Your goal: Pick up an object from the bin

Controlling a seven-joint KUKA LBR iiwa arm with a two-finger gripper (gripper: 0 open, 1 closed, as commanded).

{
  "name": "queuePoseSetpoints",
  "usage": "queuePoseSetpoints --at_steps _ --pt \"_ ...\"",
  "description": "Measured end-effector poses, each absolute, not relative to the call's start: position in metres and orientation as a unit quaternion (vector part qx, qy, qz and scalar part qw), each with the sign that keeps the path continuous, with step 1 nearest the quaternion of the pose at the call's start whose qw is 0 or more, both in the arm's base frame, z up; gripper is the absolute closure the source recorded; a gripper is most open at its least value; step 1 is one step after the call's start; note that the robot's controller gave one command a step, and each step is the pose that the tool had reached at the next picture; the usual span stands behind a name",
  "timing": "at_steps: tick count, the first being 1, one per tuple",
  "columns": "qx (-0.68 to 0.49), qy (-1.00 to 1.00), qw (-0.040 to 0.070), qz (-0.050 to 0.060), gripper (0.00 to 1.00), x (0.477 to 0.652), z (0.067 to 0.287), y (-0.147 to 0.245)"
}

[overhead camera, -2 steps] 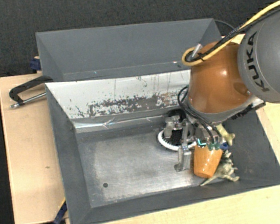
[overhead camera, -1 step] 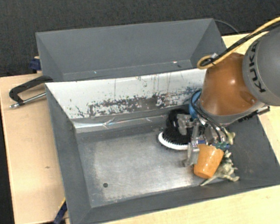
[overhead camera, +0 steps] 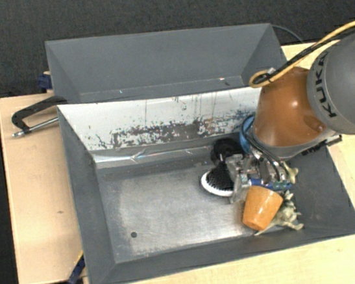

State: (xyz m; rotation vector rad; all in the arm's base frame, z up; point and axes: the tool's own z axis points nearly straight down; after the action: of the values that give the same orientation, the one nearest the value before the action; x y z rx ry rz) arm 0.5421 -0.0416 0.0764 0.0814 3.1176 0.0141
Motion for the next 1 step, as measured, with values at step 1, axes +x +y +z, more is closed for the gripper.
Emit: queuePoseSetpoints --at_steps 1 --pt "0.036 0.999 0.006 0.001 1.0 0.5222 0.193 -0.0237"
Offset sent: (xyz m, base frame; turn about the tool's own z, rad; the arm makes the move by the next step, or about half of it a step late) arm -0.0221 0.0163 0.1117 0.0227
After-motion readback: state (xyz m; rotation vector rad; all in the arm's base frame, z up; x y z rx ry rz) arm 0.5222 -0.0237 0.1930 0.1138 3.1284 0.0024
